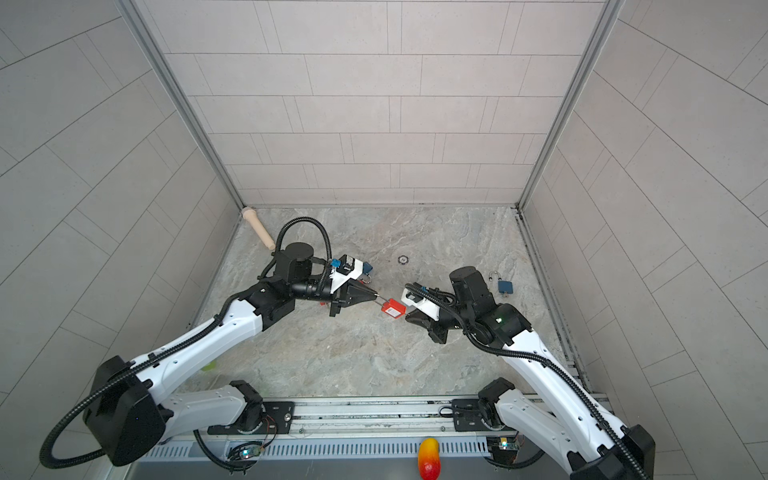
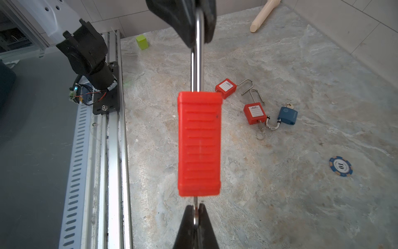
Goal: Lock with the key
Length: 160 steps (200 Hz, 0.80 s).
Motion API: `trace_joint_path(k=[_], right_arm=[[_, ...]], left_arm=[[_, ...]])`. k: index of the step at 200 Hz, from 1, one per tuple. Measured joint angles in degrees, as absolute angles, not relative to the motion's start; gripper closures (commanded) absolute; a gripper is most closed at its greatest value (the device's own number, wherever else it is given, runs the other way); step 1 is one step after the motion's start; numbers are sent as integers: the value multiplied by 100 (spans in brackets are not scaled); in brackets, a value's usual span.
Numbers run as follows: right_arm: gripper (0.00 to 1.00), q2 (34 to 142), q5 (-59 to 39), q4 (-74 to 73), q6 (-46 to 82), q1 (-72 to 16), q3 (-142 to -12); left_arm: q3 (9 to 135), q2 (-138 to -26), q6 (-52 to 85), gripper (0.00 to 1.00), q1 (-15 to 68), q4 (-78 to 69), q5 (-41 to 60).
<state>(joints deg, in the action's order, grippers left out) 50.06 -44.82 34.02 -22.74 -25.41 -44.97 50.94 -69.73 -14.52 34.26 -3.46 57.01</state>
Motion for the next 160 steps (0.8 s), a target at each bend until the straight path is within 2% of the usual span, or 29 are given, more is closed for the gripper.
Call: trace_joint_path(k=[91, 160], right_arm=[[100, 5290, -4836, 3677, -2071, -2443, -4528], [100, 5391, -3876, 3306, -2569, -2475, -4421]], left_arm=[[5098, -6987, -1529, 100, 3426, -375, 5686], [5140, -7395, -1415, 100, 3350, -550, 5605]])
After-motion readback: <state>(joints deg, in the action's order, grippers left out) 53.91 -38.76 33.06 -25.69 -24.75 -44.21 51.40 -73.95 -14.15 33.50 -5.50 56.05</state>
